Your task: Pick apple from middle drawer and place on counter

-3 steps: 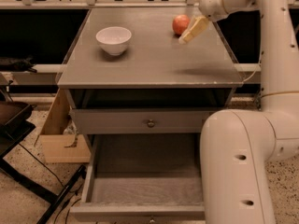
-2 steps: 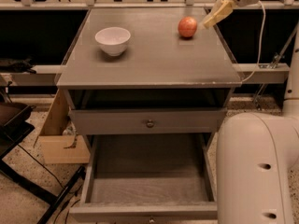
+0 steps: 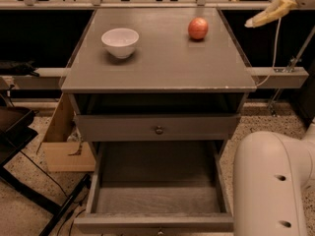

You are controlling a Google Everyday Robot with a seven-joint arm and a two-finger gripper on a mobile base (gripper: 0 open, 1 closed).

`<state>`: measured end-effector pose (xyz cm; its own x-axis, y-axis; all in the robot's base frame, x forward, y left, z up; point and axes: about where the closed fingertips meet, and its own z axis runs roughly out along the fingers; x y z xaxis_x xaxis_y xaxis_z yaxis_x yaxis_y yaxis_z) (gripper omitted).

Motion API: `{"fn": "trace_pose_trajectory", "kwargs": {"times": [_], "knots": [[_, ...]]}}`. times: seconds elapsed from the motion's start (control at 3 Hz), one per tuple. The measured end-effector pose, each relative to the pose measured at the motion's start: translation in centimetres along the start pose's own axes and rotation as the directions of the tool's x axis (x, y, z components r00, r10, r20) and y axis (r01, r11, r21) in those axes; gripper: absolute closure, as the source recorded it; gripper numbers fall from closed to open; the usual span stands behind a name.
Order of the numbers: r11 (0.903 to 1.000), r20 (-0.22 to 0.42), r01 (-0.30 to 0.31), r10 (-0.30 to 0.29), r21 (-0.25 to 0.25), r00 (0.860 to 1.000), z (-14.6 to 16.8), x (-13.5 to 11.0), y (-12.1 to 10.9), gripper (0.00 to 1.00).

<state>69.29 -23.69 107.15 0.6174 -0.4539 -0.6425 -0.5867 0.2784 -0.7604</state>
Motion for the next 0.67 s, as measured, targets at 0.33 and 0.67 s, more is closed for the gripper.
{"fn": "trace_pose_trajectory", "kwargs": {"times": [0.33, 0.67], "knots": [[0.9984, 0.006, 0.035, -0.036, 0.045, 0.999, -1.15, -1.19, -0.64, 0.00], [0.9984, 0.006, 0.035, -0.036, 0.045, 0.999, -1.14, -1.19, -0.64, 0.00]]}}
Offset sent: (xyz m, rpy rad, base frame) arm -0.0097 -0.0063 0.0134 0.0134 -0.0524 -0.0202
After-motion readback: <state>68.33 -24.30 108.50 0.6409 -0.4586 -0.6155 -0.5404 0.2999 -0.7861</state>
